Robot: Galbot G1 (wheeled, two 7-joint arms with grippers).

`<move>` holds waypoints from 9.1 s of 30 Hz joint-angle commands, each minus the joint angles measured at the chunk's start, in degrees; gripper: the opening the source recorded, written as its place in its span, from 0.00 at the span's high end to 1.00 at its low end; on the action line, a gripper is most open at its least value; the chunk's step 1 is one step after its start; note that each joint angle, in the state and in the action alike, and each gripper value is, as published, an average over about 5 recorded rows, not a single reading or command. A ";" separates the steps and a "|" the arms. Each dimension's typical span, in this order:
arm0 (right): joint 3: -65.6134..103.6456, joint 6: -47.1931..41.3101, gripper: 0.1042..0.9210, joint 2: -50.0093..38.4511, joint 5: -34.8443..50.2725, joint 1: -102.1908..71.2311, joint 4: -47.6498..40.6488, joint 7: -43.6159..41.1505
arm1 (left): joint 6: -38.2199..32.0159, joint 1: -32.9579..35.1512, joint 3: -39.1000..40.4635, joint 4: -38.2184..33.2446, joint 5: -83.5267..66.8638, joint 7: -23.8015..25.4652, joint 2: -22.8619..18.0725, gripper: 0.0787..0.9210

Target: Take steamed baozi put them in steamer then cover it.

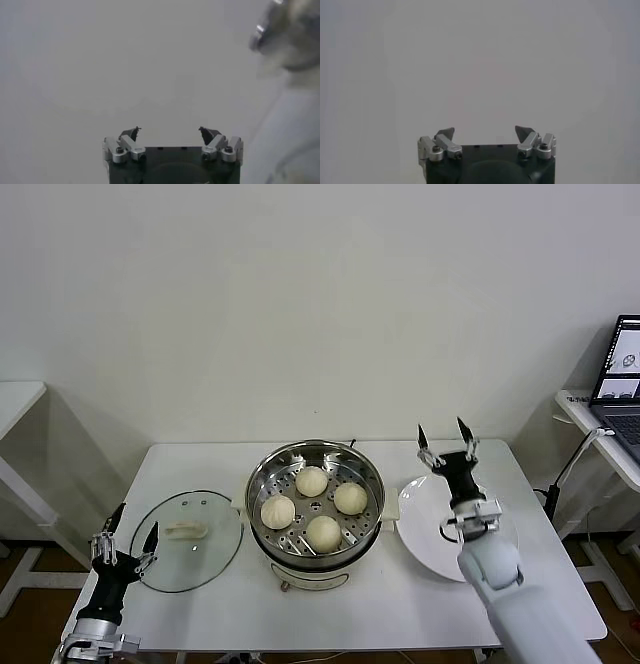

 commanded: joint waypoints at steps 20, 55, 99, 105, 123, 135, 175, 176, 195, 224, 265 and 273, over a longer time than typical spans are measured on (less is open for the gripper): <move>8.99 2.86 0.12 10.91 -8.04 -15.60 -0.09 0.40 | -1.54 -11.43 4.43 17.86 22.95 -4.84 -2.07 0.12; 9.03 3.45 0.12 12.20 -9.69 -15.34 -1.12 0.55 | 5.68 -21.22 7.79 24.72 22.24 -1.18 -2.67 0.12; 9.33 4.76 0.12 13.12 -10.41 -14.94 -1.55 0.78 | 3.63 -13.72 -8.36 -3.54 15.45 -1.43 2.29 0.86; 9.60 4.92 0.12 13.28 -10.32 -15.06 -1.65 0.80 | 8.22 -9.78 -2.36 -19.47 11.36 1.58 2.58 0.86; 10.77 4.65 0.12 14.19 -10.64 -16.12 -2.62 1.03 | 36.64 -25.22 44.27 -16.21 22.76 18.21 -4.89 0.86; 11.17 4.91 0.12 15.37 -11.05 -15.53 -4.00 1.01 | 42.05 -29.15 48.53 -11.56 28.93 28.64 -5.72 0.86; 11.23 5.31 0.12 16.16 -11.28 -14.47 -5.13 1.04 | 41.15 -29.32 46.68 -5.10 37.50 28.84 -8.61 0.86; 11.23 5.32 0.12 16.15 -11.28 -14.48 -5.15 1.04 | 41.11 -29.32 46.61 -5.03 37.59 28.84 -8.62 0.86; 11.03 5.32 0.12 16.27 -11.32 -14.42 -5.04 0.97 | 39.88 -28.00 45.98 -6.53 38.70 28.60 -8.68 0.78; 11.43 1.98 0.12 14.00 -7.15 -16.34 0.56 0.52 | 37.42 -12.59 31.76 -31.79 8.36 26.75 4.77 0.12; 11.77 -2.86 0.12 13.15 -1.31 -18.96 4.59 -0.71 | 4.30 -7.37 6.93 -3.94 -50.60 16.61 -1.08 0.12; 11.39 -2.90 0.12 13.21 -1.78 -18.78 4.68 -0.50 | 4.44 -7.56 7.12 -3.18 -49.90 16.56 -0.89 0.12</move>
